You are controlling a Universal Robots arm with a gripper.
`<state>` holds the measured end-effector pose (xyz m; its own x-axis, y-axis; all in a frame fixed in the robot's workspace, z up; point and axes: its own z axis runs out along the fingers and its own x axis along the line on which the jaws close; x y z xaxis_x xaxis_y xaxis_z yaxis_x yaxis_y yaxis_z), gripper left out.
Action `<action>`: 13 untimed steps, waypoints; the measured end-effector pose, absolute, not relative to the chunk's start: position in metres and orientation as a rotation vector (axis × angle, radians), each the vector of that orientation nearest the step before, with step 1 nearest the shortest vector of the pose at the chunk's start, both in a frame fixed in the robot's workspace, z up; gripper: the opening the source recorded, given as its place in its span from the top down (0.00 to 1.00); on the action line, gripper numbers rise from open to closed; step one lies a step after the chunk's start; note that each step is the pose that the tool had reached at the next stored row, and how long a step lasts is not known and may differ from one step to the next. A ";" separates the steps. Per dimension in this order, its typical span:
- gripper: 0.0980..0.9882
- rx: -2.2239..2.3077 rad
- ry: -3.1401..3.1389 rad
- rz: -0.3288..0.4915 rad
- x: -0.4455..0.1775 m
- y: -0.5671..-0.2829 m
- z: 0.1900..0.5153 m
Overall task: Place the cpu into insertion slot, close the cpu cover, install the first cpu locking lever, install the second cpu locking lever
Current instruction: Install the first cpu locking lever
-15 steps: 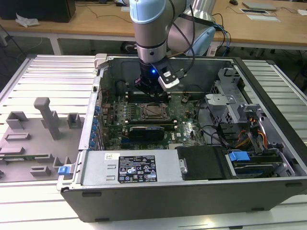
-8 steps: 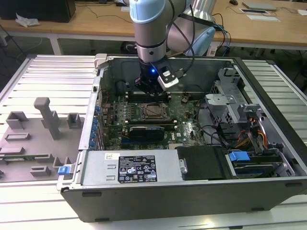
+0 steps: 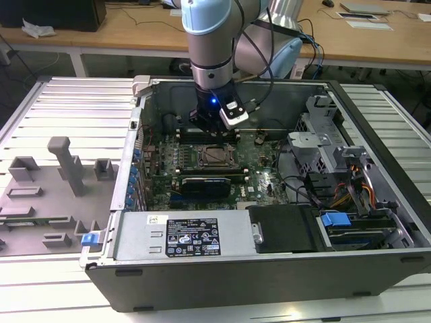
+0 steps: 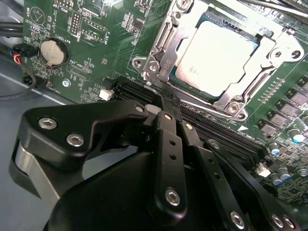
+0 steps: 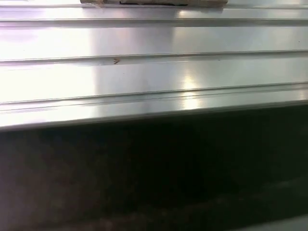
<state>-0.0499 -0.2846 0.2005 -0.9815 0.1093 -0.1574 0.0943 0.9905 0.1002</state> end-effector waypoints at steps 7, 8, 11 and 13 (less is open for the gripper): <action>0.99 0.158 2.971 0.138 -0.050 -0.285 0.205; 0.99 0.166 2.970 0.136 -0.050 -0.285 0.208; 0.99 0.194 2.967 0.134 -0.050 -0.285 0.209; 0.99 0.228 2.964 0.131 -0.050 -0.285 0.209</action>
<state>-0.0499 -0.2846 0.2091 -0.9746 0.1591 -0.1576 0.1446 0.9844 0.0998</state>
